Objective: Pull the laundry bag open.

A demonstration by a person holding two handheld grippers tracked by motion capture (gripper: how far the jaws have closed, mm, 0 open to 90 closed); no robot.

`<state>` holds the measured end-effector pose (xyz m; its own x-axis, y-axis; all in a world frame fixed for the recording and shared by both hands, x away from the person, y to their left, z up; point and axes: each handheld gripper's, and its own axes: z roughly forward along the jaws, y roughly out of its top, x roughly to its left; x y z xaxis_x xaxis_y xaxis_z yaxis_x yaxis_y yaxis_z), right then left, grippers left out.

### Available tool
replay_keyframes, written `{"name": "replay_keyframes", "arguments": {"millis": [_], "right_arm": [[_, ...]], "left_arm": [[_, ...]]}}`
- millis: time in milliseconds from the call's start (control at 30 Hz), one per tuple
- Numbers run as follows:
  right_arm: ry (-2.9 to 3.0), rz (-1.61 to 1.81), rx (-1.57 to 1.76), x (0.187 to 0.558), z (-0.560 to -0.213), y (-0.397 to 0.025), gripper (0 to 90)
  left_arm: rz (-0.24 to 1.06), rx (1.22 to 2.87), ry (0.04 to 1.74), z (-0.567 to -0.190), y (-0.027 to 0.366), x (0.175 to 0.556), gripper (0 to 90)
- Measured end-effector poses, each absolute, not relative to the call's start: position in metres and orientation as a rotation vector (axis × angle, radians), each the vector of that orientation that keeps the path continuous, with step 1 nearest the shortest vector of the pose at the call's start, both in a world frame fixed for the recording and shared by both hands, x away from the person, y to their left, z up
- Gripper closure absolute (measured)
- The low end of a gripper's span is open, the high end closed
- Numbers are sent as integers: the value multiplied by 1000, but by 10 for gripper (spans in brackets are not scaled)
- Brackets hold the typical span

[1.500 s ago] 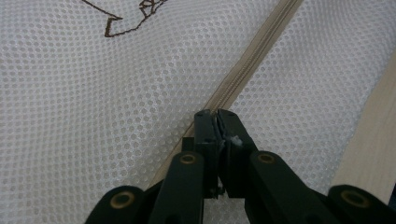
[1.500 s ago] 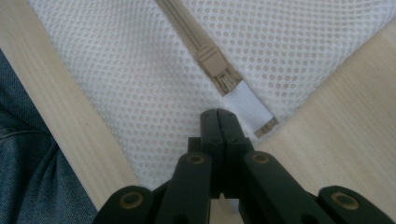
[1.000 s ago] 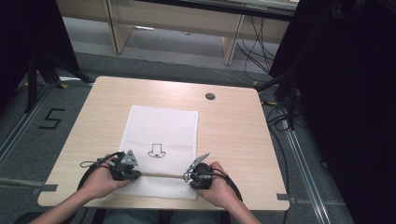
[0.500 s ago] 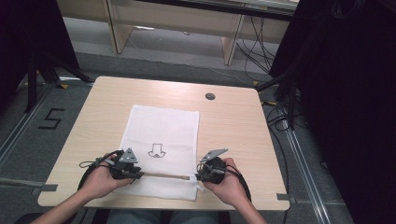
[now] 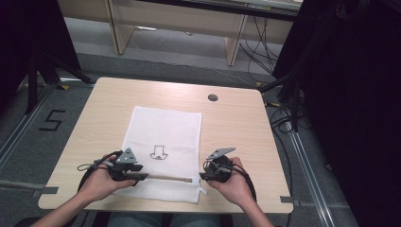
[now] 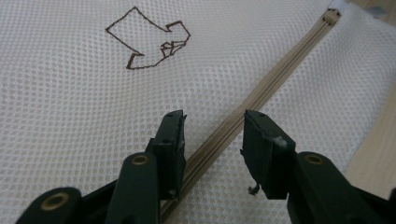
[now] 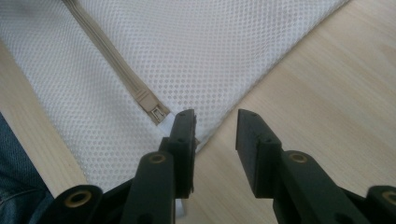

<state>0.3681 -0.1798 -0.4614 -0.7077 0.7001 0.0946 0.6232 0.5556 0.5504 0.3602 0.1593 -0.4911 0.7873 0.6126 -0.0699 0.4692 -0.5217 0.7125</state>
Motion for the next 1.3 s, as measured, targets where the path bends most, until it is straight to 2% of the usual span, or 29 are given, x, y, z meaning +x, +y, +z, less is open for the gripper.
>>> {"name": "replay_keyframes", "arguments": {"millis": [133, 267, 367, 433, 867, 1233, 1267, 1300], "right_arm": [[2654, 851, 1119, 370, -465, -179, 695], [2719, 806, 1089, 371, -463, -178, 773], [2741, 787, 1077, 374, -462, -175, 872], [2754, 764, 1100, 375, -463, -172, 900], [2808, 724, 1179, 378, -475, -156, 900], [2787, 754, 1216, 379, -473, -157, 900], [2786, 750, 1202, 379, -473, -157, 900], [2787, 743, 1212, 379, -473, -156, 900]], "left_arm": [[244, 2198, 802, -491, 155, 358, 553], [268, 2220, 759, -491, 152, 358, 543], [259, 2206, 758, -489, 150, 357, 556], [260, 2208, 733, -486, 149, 357, 574], [197, 2228, 600, -472, 96, 366, 686], [168, 2260, 549, -477, 66, 368, 706], [174, 2299, 506, -476, 66, 370, 705], [161, 2259, 545, -478, 61, 369, 705]]}}
